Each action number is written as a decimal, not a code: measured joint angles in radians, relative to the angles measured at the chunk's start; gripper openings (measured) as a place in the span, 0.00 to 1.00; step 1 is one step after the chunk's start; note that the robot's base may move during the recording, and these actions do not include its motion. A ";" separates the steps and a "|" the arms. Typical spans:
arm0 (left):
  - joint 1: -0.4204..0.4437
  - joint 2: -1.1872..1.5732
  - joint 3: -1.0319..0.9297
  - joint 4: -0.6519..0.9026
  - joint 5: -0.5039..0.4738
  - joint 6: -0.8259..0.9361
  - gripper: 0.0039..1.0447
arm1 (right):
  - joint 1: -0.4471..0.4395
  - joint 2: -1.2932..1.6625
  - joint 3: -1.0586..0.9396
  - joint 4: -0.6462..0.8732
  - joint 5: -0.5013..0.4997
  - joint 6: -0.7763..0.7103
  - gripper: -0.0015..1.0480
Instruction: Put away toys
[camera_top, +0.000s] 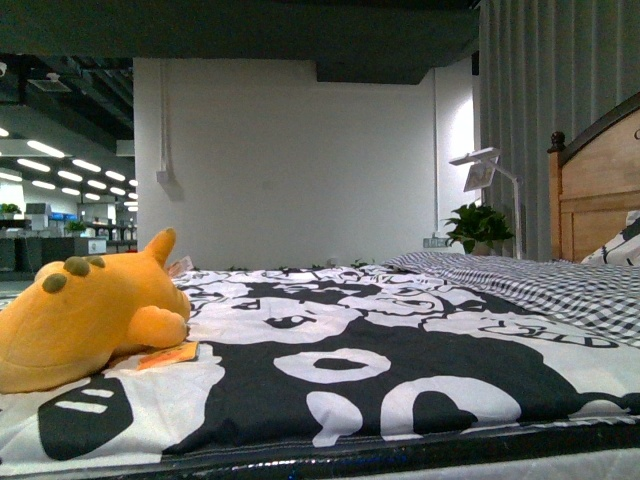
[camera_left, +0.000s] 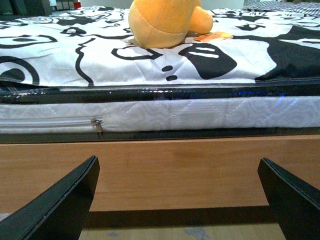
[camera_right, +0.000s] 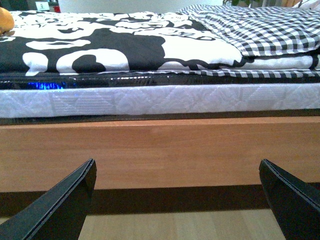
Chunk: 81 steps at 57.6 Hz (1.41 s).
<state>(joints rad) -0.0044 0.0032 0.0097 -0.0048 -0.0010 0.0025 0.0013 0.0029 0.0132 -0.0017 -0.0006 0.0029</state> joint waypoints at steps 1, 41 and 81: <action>0.000 0.000 0.000 0.000 0.000 0.000 0.94 | 0.000 0.000 0.000 0.000 0.000 0.000 0.94; 0.000 0.000 0.000 0.000 0.001 0.000 0.94 | 0.000 0.000 0.000 0.000 0.000 0.000 0.94; 0.000 0.000 0.000 0.000 0.001 0.000 0.94 | 0.000 0.002 0.000 0.000 0.003 0.000 0.94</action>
<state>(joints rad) -0.0044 0.0036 0.0101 -0.0051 -0.0002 0.0025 0.0017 0.0044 0.0132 -0.0021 0.0021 0.0029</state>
